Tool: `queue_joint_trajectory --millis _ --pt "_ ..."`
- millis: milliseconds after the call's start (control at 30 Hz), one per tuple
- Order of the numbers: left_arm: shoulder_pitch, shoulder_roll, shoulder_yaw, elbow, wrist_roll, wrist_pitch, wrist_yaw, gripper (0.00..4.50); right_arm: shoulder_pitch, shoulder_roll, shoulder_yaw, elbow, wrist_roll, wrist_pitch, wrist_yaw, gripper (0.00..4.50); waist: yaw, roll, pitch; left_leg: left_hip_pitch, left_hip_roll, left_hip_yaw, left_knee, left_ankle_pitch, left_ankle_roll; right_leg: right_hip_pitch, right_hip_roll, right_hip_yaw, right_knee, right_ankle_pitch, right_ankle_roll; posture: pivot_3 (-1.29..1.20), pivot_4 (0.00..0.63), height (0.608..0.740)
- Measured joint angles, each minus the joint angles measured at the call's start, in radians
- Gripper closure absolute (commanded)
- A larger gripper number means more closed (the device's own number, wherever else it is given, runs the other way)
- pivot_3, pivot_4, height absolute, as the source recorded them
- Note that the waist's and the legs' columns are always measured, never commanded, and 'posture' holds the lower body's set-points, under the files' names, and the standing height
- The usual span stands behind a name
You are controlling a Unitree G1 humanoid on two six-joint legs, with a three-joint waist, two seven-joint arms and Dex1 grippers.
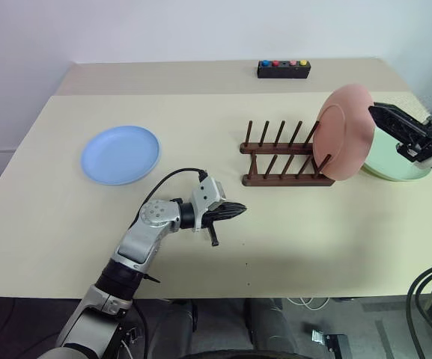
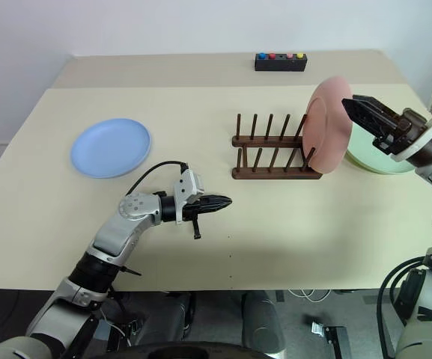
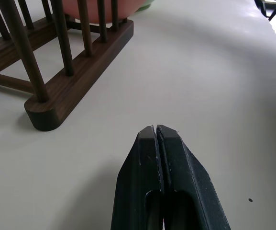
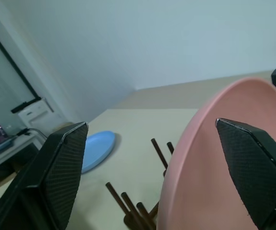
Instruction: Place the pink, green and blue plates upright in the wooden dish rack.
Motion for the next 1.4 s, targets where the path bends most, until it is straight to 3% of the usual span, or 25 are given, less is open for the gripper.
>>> queue_joint_trajectory --millis 333,433,533,667,967,1067,1300,1400 --pt "0.013 0.005 0.001 -0.002 0.000 0.000 0.003 4.50 0.119 -0.051 -0.062 -0.009 -0.102 -0.159 -0.060 0.04 -0.002 0.000 0.000 0.000 0.000 0.000 0.000 0.000 0.000 0.000 0.000 0.000 0.000 0.000 0.000 0.00 0.150 0.740" --pt "0.013 0.007 0.001 -0.004 0.000 0.000 0.003 4.50 0.186 -0.093 -0.057 -0.010 -0.195 -0.256 -0.078 0.04 -0.001 0.001 -0.001 0.000 0.000 0.000 0.000 0.000 0.000 0.000 0.000 0.000 0.000 0.000 0.000 0.00 0.150 0.740" --pt "0.013 0.012 0.001 -0.004 0.000 0.001 0.001 4.50 0.264 -0.161 0.032 0.016 -0.382 -0.426 -0.103 0.04 -0.001 0.001 -0.001 0.000 0.000 0.001 0.000 0.000 0.000 0.000 0.000 0.000 0.000 0.000 0.000 0.00 0.150 0.740" --pt "0.012 0.011 0.001 -0.005 -0.008 0.004 -0.008 4.50 0.298 -0.172 0.181 0.122 -0.595 -0.615 -0.149 0.04 -0.007 0.002 -0.001 0.001 0.000 0.002 0.000 0.000 0.000 0.000 0.000 0.001 0.000 0.000 0.000 0.00 0.150 0.740" --pt "0.004 0.012 0.001 -0.008 -0.021 0.006 -0.024 4.50 0.130 -0.153 0.423 0.400 -0.883 -0.874 -0.286 0.04 -0.019 0.004 0.000 0.001 0.000 0.002 0.000 0.000 0.000 0.001 0.000 0.001 0.000 0.000 0.000 0.00 0.150 0.740" --pt "0.005 0.013 0.001 -0.009 -0.021 0.006 -0.021 4.50 0.066 -0.134 0.472 0.511 -0.938 -0.934 -0.330 0.81 -0.022 0.004 0.000 0.001 0.000 0.002 0.000 0.000 0.000 0.001 0.000 0.001 0.000 0.000 0.000 0.00 0.150 0.740" --pt "0.008 0.014 0.001 -0.013 -0.021 0.006 -0.014 4.50 -0.012 -0.116 0.525 0.686 -1.018 -1.021 -0.418 4.26 -0.023 0.004 0.000 0.001 0.000 0.001 0.000 0.000 0.000 0.001 0.000 0.001 0.000 0.000 0.000 0.00 0.150 0.740" --pt "0.010 0.015 0.001 -0.021 -0.021 0.006 -0.009 4.50 -0.019 -0.117 0.529 0.697 -1.025 -1.051 -0.439 4.39 -0.026 0.003 0.000 0.002 0.000 0.001 0.000 0.000 0.000 0.002 0.000 0.001 0.000 0.000 0.000 0.00 0.150 0.740"
